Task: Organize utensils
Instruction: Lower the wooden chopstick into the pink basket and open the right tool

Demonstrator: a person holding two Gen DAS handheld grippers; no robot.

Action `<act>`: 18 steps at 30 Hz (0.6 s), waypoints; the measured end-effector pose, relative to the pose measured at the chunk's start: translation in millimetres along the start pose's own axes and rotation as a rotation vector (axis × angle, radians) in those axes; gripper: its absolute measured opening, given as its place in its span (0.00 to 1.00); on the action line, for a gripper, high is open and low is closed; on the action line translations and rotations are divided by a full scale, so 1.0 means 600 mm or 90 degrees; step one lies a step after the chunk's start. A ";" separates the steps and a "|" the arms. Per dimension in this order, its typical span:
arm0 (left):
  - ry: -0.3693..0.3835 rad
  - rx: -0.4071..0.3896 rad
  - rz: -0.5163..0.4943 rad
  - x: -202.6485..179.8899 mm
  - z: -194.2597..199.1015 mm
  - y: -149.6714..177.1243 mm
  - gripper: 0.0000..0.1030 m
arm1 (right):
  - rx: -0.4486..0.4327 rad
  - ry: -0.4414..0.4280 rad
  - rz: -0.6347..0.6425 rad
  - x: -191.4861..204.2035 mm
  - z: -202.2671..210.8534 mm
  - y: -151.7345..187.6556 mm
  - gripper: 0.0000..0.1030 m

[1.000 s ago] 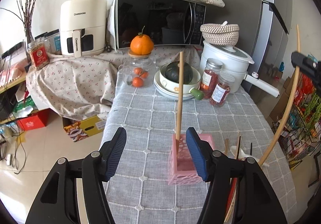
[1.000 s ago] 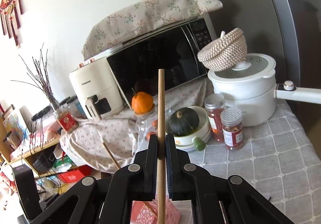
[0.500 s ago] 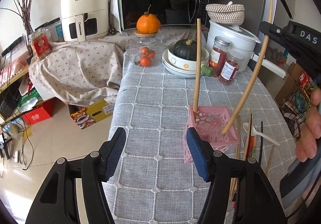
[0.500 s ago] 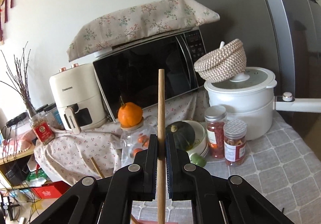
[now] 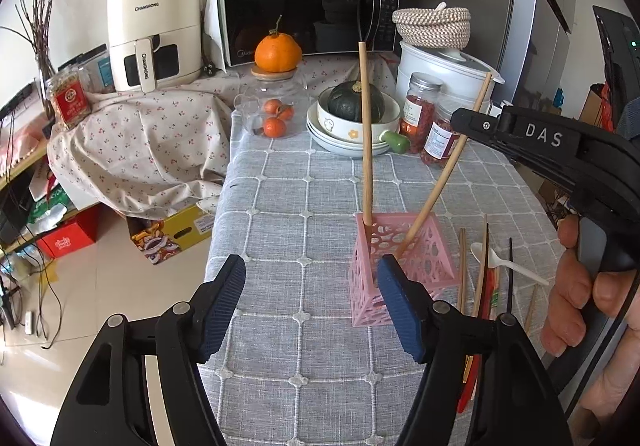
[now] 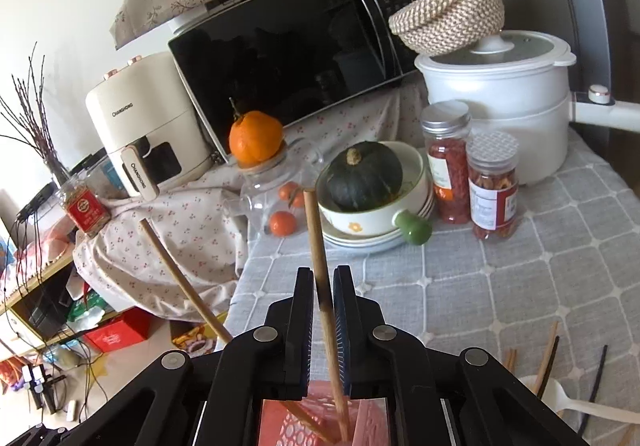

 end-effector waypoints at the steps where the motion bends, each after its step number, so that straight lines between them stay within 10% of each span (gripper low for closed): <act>1: 0.003 0.001 -0.003 -0.002 0.001 0.001 0.70 | 0.001 -0.004 -0.001 0.000 0.005 -0.002 0.21; 18: 0.092 0.080 -0.024 -0.077 -0.013 0.039 0.73 | 0.067 0.067 0.011 -0.123 0.146 -0.007 0.64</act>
Point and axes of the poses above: each gripper's, at about its wrist camera, not at the fingertips, and z roughly against the way its jaws point, x to its left, y to its underside, the point moved 5 cm from there along -z, roughly the way its jaws point, and after that the axes turned 9 degrees about -y, right-handed, at the moved point
